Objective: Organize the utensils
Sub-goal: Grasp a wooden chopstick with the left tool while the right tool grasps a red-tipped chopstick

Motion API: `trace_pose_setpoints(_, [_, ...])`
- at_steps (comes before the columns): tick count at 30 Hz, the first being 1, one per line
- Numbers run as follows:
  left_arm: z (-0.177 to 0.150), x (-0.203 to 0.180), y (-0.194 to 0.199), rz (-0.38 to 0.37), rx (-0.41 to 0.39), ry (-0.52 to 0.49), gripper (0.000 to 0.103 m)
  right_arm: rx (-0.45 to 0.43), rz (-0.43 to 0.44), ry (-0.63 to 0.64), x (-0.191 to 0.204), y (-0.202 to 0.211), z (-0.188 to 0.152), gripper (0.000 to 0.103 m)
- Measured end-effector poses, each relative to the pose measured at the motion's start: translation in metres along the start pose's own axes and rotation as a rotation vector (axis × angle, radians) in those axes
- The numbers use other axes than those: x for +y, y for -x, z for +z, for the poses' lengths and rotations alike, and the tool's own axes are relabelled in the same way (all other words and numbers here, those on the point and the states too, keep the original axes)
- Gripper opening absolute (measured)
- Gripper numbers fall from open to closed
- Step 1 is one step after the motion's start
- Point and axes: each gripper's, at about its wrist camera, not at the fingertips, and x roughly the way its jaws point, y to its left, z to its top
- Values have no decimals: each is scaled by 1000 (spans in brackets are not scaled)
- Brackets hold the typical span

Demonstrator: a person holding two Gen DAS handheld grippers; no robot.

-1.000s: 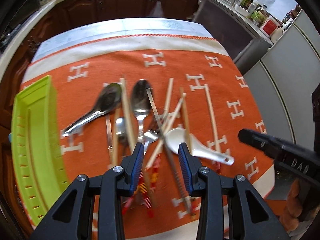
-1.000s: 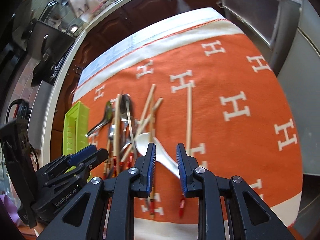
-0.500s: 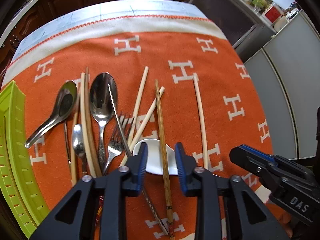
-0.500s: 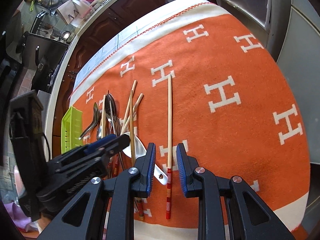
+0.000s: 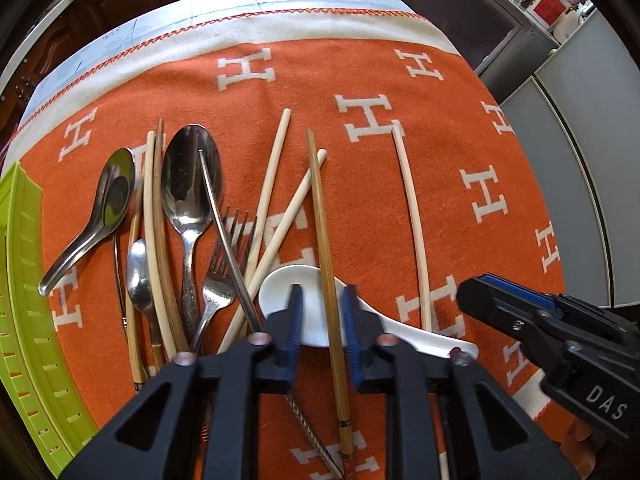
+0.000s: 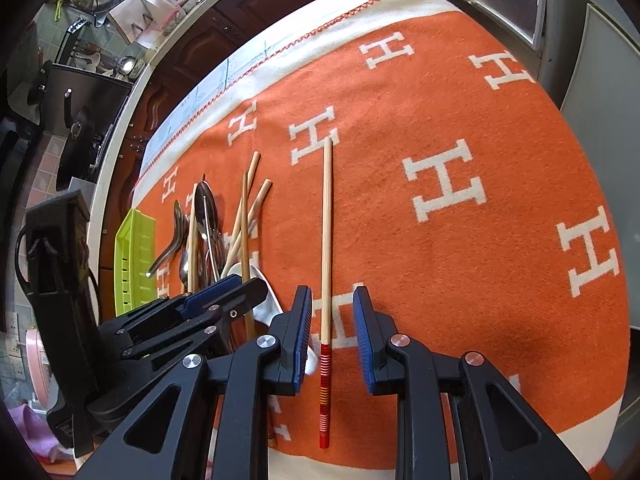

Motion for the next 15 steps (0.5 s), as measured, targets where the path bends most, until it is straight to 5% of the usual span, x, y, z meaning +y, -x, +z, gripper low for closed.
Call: trace_pose_setpoints(15, [-14,16,35,-11,-95,10,4,6,-137,109,33,-43,15,22])
